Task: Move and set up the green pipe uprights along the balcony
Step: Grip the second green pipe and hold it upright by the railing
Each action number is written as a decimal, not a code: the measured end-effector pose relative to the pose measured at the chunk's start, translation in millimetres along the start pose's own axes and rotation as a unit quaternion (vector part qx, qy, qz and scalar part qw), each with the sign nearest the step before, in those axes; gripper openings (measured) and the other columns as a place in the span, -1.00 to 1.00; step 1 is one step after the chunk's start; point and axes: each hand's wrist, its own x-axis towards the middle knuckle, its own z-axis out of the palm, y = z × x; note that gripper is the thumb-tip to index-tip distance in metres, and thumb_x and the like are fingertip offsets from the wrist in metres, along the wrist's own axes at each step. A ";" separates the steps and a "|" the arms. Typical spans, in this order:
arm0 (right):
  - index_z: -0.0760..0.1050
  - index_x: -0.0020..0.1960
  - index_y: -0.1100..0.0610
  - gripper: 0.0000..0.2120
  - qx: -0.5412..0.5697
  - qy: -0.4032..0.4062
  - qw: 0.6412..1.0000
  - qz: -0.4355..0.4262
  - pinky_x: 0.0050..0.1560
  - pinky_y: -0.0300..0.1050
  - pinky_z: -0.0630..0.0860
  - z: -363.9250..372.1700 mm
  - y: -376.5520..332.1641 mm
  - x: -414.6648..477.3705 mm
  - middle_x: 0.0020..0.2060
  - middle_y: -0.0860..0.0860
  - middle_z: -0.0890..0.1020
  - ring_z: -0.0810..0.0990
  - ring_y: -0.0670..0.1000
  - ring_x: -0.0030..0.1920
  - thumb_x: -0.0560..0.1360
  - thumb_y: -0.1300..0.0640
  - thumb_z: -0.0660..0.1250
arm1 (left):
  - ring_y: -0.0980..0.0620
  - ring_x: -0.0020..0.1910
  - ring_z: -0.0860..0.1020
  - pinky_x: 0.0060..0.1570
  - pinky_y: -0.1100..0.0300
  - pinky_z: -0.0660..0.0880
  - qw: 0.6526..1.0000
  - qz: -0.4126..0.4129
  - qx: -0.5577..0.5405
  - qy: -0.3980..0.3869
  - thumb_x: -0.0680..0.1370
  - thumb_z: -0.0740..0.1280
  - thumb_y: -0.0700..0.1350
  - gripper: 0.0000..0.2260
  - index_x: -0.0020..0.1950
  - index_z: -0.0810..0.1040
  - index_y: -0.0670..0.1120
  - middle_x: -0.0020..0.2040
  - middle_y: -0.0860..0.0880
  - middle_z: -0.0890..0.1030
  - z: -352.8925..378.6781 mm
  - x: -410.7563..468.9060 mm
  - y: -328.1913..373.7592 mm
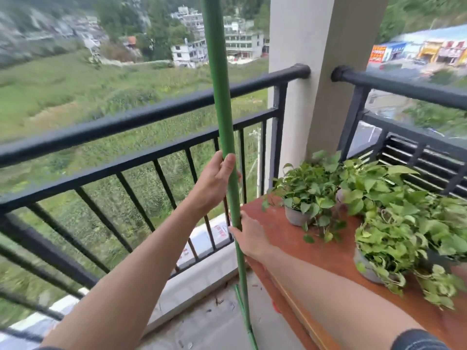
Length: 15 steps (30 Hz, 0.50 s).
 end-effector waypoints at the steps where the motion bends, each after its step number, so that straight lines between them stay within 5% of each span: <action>1: 0.44 0.14 0.09 -0.81 -0.001 -0.009 1.000 -0.005 -0.29 -0.15 0.45 -1.7 1.4 9.0 -0.16 0.02 0.62 0.56 0.01 -0.25 0.56 0.06 0.29 | -0.22 0.07 0.60 0.08 0.00 0.52 1.000 -0.008 0.006 0.009 0.64 0.04 0.05 -0.72 0.07 0.41 -0.12 0.06 -0.30 0.61 0.5 7.9 -1.1; 6: 0.45 0.19 0.11 -0.74 -0.008 -0.038 0.998 -0.050 -0.23 -0.12 0.47 -7.8 9.7 45.7 -0.26 -0.06 0.55 0.58 0.06 -0.21 0.56 0.02 0.29 | -0.16 0.06 0.61 0.06 0.08 0.53 0.998 -0.031 0.024 0.044 0.64 0.07 0.02 -0.76 0.04 0.43 -0.10 0.03 -0.25 0.63 1.0 36.8 -4.1; 9: 0.43 0.14 0.09 -0.80 -0.013 -0.071 0.993 -0.089 -0.31 -0.12 0.47 -6.8 12.7 59.9 -0.36 -0.08 0.49 0.51 0.00 -0.33 0.57 0.02 0.27 | -0.16 0.05 0.61 0.12 -0.02 0.54 0.996 -0.050 0.027 0.075 0.63 0.08 0.03 -0.69 0.11 0.44 -0.19 0.03 -0.24 0.62 -2.4 42.2 -5.6; 15: 0.33 0.11 0.06 -0.79 -0.035 -0.092 0.986 -0.136 -0.27 0.02 0.50 -8.6 23.3 58.4 -0.38 -0.03 0.53 0.58 0.09 -0.31 0.58 -0.05 0.21 | -0.12 0.05 0.60 0.14 -0.11 0.53 0.993 -0.046 0.042 0.099 0.62 0.10 0.04 -0.77 0.03 0.45 -0.06 -0.01 -0.17 0.62 4.9 32.4 -7.2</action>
